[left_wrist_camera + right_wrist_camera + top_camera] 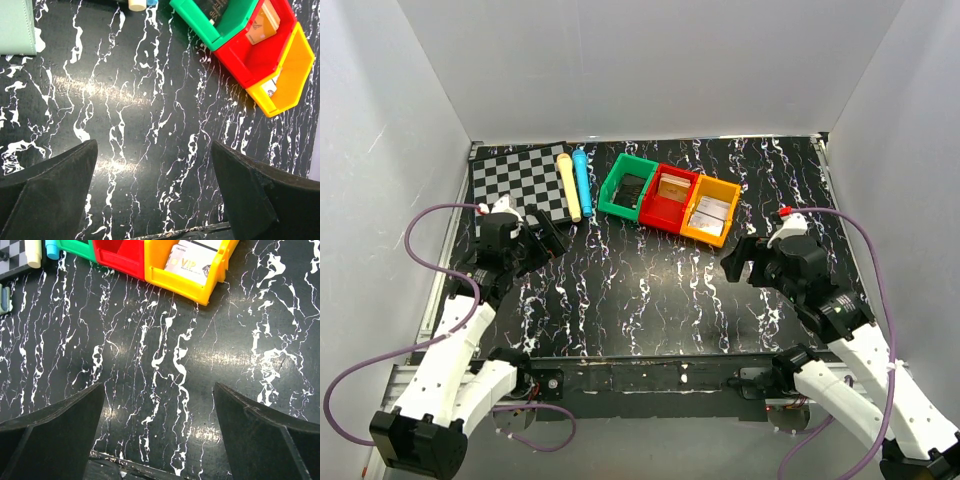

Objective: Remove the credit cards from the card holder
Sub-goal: Move the card holder to the center of the board.

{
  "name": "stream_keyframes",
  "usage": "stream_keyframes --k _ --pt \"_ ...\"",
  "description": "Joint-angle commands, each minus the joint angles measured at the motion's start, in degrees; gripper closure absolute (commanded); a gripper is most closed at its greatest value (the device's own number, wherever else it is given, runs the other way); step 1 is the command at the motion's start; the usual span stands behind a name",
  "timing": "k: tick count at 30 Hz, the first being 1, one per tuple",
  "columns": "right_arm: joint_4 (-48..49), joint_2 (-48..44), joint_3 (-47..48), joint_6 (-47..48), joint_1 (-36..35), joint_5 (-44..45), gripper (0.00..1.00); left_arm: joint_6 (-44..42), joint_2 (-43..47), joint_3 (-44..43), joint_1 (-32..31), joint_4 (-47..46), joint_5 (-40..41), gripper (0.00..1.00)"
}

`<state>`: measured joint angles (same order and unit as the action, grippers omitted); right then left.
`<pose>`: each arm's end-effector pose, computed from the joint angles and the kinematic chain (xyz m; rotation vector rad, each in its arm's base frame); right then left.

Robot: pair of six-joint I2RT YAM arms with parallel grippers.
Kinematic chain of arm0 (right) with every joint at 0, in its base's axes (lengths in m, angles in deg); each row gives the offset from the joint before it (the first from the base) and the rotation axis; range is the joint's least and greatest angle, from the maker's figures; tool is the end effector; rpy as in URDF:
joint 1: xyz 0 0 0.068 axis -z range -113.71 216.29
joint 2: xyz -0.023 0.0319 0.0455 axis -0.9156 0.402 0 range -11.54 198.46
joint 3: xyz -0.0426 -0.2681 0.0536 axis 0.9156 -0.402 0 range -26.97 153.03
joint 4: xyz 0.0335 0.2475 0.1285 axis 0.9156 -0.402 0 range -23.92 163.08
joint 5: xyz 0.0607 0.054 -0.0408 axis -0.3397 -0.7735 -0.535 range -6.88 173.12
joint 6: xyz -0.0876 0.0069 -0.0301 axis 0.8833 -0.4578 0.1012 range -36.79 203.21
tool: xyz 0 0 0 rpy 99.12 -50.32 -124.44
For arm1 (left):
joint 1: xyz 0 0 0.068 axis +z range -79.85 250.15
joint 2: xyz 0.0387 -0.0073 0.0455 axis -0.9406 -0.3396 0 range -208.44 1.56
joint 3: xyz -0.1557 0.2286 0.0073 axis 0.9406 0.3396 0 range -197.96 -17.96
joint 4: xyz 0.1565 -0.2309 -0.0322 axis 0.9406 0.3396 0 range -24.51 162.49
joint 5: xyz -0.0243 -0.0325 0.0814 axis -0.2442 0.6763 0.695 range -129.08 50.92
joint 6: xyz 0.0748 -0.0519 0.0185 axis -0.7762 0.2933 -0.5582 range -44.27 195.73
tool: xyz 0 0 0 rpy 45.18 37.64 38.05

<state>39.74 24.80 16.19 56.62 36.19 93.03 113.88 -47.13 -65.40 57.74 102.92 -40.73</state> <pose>0.1807 0.0882 0.2936 0.0471 2.0551 0.4462 0.2270 -0.0524 0.2705 -0.4959 2.2408 -0.5007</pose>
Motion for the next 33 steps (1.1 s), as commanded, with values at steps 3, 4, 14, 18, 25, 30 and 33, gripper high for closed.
stream_keyframes --k 3,4,14,18,25,30,33 --pt "-0.85 1.01 1.05 0.83 -0.13 -2.70 0.02 -0.01 -1.50 -0.64 -0.16 2.91 2.60 0.02" --pt "-0.85 0.93 1.05 1.01 -0.13 -2.97 0.02 -0.01 -1.93 -0.55 -0.16 3.09 3.05 0.02" --pt "-1.37 1.72 1.93 2.33 -0.21 -5.78 0.02 2.72 -8.17 -3.01 11.38 7.13 6.50 0.02" --pt "-0.85 2.25 1.67 2.07 -0.13 -8.06 0.04 3.16 -12.39 -2.31 19.25 3.28 1.66 0.02" --pt "2.23 1.11 -0.79 -1.27 -0.13 -13.86 0.06 1.06 -13.35 1.92 20.75 -8.43 7.09 0.05" --pt "4.25 -0.48 -2.46 -2.41 -0.13 -16.68 0.07 -4.13 -25.21 -4.67 24.79 -6.58 4.21 0.37" --pt "3.82 -0.39 -2.46 -2.15 -0.21 -17.21 0.07 -5.10 -28.65 -5.38 26.46 -8.07 3.23 0.48"
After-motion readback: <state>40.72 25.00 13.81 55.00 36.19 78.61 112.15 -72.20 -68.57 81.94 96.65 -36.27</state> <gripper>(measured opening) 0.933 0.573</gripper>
